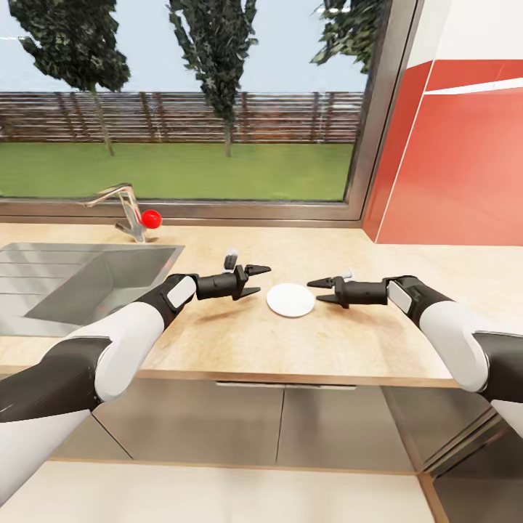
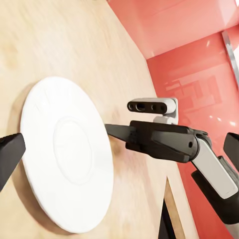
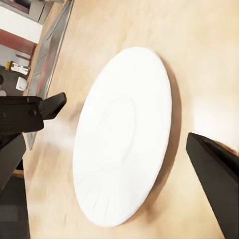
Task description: Set up a coffee station on the kitchen countertop: keep the coffee maker on the countertop, move the bottle of coffee from the kitchen shelf to the counter next to the coffee maker, place a paper coffee filter on top of the coffee maker, put the saucer next to the coffee maker with the coffee cup on the saucer, and place the electric kettle next to the coffee maker.
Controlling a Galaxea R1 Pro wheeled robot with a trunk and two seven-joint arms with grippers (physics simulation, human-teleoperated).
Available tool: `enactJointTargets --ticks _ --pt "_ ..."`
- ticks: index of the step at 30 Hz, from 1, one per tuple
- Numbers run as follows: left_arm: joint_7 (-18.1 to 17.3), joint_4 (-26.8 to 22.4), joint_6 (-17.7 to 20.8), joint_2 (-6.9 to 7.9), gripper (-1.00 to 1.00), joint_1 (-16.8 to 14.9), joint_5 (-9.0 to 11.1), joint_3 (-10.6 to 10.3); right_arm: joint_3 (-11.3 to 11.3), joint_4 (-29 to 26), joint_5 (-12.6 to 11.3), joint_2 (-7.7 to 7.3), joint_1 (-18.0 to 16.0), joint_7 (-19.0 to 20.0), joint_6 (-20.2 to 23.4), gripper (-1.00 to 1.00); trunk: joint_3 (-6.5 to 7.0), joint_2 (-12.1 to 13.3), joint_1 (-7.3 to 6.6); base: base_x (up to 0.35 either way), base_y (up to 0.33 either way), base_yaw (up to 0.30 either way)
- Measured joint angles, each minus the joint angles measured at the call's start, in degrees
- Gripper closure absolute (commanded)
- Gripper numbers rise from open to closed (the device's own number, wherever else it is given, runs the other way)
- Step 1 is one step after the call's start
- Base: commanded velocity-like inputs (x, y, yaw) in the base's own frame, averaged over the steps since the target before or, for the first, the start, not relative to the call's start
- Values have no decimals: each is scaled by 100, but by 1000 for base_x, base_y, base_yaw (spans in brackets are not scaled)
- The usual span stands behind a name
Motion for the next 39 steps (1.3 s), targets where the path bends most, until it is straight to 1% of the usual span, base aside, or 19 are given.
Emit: enactJointTargets --ticks 9,17,22,27,33,34,37,38,39 --pt "-12 10 0 0 -100 0 1 2 -32 6 -33 58 -1 1 1 -100 0 0 0 3 0 0" --pt "-218 38 3 1 -100 0 -7 0 -32 7 -34 72 -1 0 4 -100 0 0 0 0 0 0" --pt "-230 58 8 0 -100 0 -8 0 -32 7 -32 73 -1 0 2 -100 0 0 0 0 0 0" --pt "-203 235 18 0 -100 0 -17 -5 -29 8 -33 73 -1 1 0 -100 0 0 0 0 0 0" --pt "-177 259 37 0 -100 0 -19 -2 -32 8 -32 73 0 1 1 -100 0 0 0 0 0 0" --pt "-173 264 40 0 -100 0 -33 -3 -31 8 -32 73 0 1 0 -100 0 0 0 0 0 0" --pt "-170 267 42 0 -100 0 -180 -4 -32 8 -32 73 0 1 1 -100 0 0 0 0 0 0" --pt "-170 269 41 0 -100 0 -265 -5 -32 8 -32 73 0 1 1 -100 0 0 0 0 0 0" --pt "-170 270 42 0 -100 0 -297 -3 -33 8 -32 73 0 0 2 -100 0 0 0 0 0 0"
